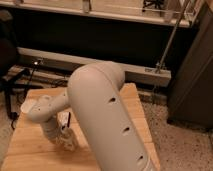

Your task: Push the eraser across the table

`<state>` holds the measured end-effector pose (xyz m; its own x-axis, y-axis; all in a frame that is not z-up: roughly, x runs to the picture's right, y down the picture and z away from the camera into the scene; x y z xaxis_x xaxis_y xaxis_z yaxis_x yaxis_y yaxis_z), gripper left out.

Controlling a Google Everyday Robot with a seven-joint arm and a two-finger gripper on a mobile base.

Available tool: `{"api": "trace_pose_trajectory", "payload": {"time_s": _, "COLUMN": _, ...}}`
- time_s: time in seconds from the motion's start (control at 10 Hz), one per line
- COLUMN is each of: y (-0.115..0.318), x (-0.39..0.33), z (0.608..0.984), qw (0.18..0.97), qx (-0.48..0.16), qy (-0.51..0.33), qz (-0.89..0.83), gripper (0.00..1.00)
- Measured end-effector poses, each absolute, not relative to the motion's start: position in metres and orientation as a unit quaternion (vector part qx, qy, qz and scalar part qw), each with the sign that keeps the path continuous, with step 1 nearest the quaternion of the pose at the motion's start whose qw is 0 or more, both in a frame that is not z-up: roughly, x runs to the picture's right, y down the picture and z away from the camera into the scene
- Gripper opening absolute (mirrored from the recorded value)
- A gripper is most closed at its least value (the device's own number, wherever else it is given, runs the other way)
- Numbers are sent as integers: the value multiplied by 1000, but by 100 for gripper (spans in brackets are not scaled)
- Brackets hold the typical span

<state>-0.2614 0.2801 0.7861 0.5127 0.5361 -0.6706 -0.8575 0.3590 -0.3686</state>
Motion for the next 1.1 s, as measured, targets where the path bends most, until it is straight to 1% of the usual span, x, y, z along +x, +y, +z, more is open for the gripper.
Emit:
{"api": "trace_pose_trajectory", "payload": {"time_s": 0.3, "y": 255, "x": -262, "z": 801, "qw": 781, "qx": -322, "qy": 198, "qz": 496, "gripper": 0}}
{"api": "trace_pose_trajectory", "payload": {"time_s": 0.6, "y": 237, "x": -246, "z": 809, "qw": 783, "qx": -278, "qy": 200, "qz": 519, "gripper": 0}}
{"api": "trace_pose_trajectory", "payload": {"time_s": 0.9, "y": 213, "x": -246, "z": 818, "qw": 785, "qx": -239, "qy": 190, "qz": 539, "gripper": 0}}
{"api": "trace_pose_trajectory", "payload": {"time_s": 1.1, "y": 198, "x": -253, "z": 820, "qw": 781, "qx": -230, "qy": 178, "qz": 553, "gripper": 0}}
